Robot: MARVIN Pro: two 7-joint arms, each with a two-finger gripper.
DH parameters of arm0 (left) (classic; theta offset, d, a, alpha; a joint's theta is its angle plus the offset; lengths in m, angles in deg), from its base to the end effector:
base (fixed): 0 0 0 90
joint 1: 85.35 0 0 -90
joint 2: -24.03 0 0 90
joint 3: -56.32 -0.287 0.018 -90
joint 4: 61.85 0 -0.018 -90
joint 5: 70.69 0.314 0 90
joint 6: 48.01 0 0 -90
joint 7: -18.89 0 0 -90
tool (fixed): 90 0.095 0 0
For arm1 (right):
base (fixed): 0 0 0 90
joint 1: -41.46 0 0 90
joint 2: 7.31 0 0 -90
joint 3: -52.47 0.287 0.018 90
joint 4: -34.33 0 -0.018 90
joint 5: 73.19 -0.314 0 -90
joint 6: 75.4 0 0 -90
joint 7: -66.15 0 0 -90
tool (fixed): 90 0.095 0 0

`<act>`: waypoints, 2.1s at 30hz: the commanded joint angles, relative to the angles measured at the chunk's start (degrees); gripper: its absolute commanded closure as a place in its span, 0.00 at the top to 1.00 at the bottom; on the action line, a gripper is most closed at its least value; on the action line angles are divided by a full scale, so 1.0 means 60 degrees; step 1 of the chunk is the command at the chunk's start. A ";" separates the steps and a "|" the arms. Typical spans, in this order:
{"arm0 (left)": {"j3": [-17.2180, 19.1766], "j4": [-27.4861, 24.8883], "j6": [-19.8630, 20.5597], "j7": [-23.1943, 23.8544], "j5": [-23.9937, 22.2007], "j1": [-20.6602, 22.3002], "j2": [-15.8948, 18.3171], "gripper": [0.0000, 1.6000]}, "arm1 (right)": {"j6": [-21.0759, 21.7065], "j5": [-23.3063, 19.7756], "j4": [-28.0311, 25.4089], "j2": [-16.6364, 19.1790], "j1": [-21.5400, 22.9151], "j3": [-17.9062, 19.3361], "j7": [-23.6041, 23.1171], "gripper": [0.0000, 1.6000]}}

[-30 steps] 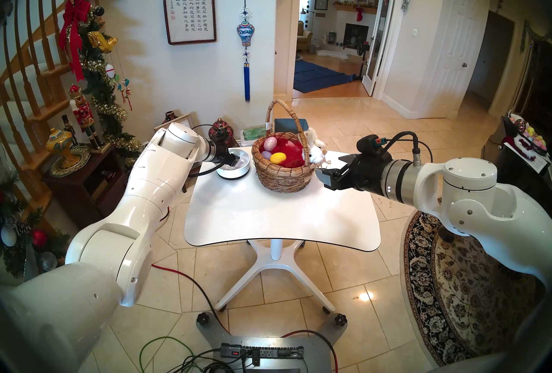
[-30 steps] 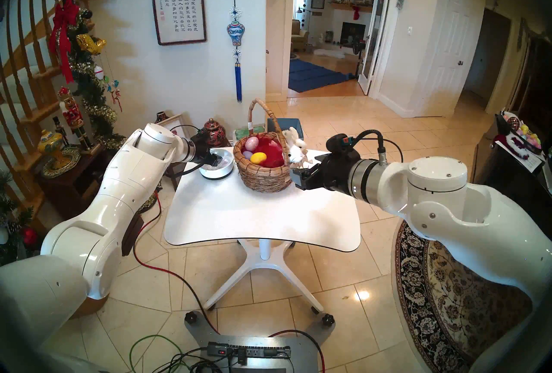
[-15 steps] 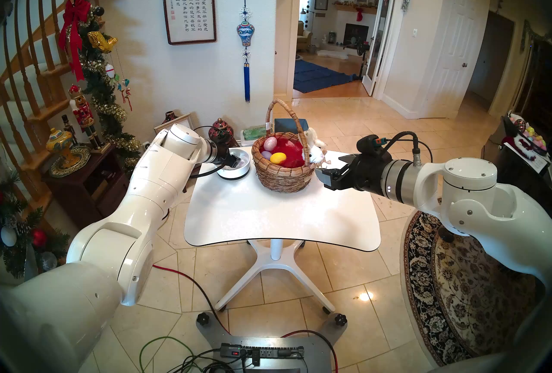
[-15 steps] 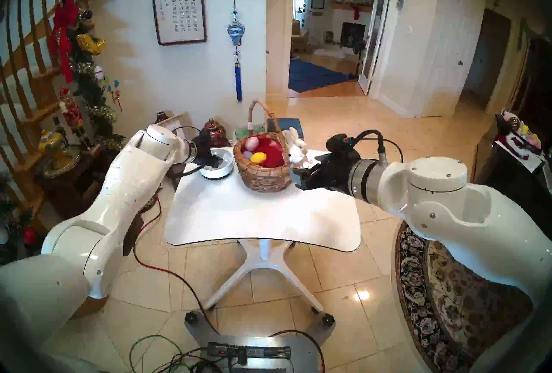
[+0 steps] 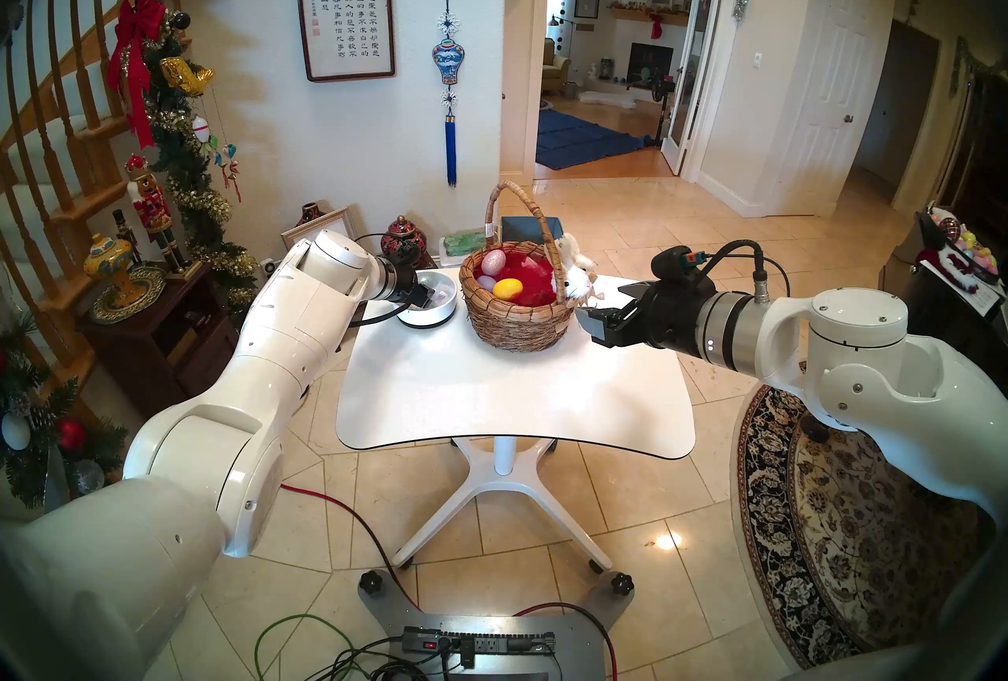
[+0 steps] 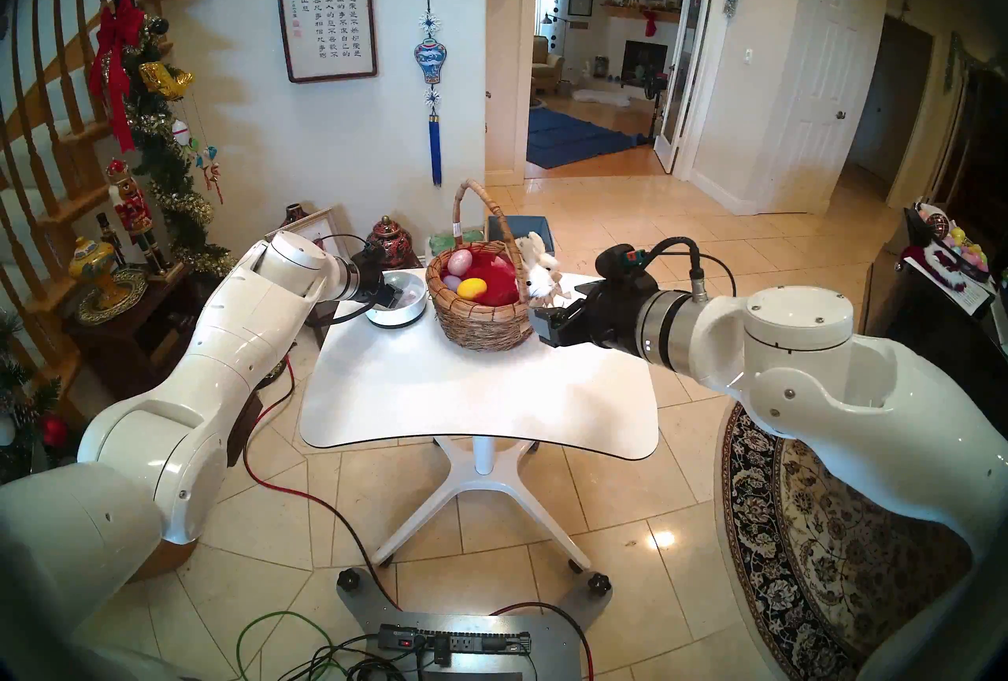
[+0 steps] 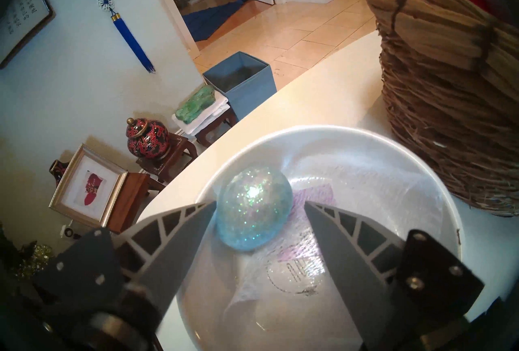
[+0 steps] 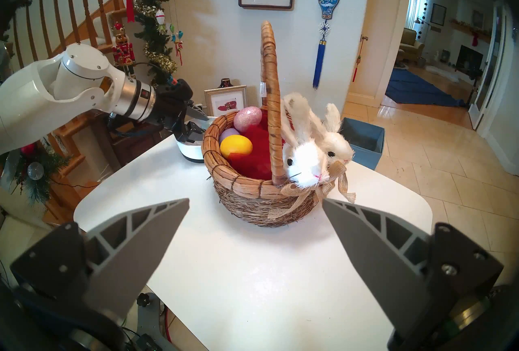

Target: Put easter egg into basket

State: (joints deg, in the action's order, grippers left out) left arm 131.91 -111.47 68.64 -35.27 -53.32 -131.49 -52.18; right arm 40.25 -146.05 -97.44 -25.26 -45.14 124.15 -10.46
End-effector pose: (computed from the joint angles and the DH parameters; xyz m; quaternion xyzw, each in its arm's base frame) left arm 0.5904 0.0353 -0.2581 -0.8409 0.3248 -0.4328 0.0075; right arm 0.3290 -0.0143 -0.1321 -0.8089 -0.2373 -0.5154 0.1542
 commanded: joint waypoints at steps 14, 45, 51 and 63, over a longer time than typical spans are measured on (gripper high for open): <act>0.0567 -0.0993 0.0458 0.0382 -0.0410 -0.0167 0.0111 0.36 | -0.0030 0.0017 -0.0006 -0.0008 0.0096 0.0082 0.0004 1.00; 0.2330 -0.4828 0.2255 0.2185 -0.2411 -0.1391 0.0164 0.39 | -0.0031 0.0015 -0.0006 -0.0005 0.0095 0.0082 0.0005 1.00; 0.1970 -0.5126 0.2250 0.2551 -0.2421 -0.1374 0.0056 0.40 | -0.0031 0.0015 -0.0006 -0.0006 0.0095 0.0081 0.0005 1.00; 0.1101 -0.5680 0.2016 0.3064 -0.2343 -0.1510 0.0021 0.41 | -0.0031 0.0016 -0.0006 -0.0007 0.0097 0.0081 0.0004 1.00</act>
State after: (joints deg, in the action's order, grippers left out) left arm 140.45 -142.96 82.10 -18.30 -67.48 -140.70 -51.81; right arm 40.24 -146.06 -97.44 -25.25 -45.14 124.14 -10.46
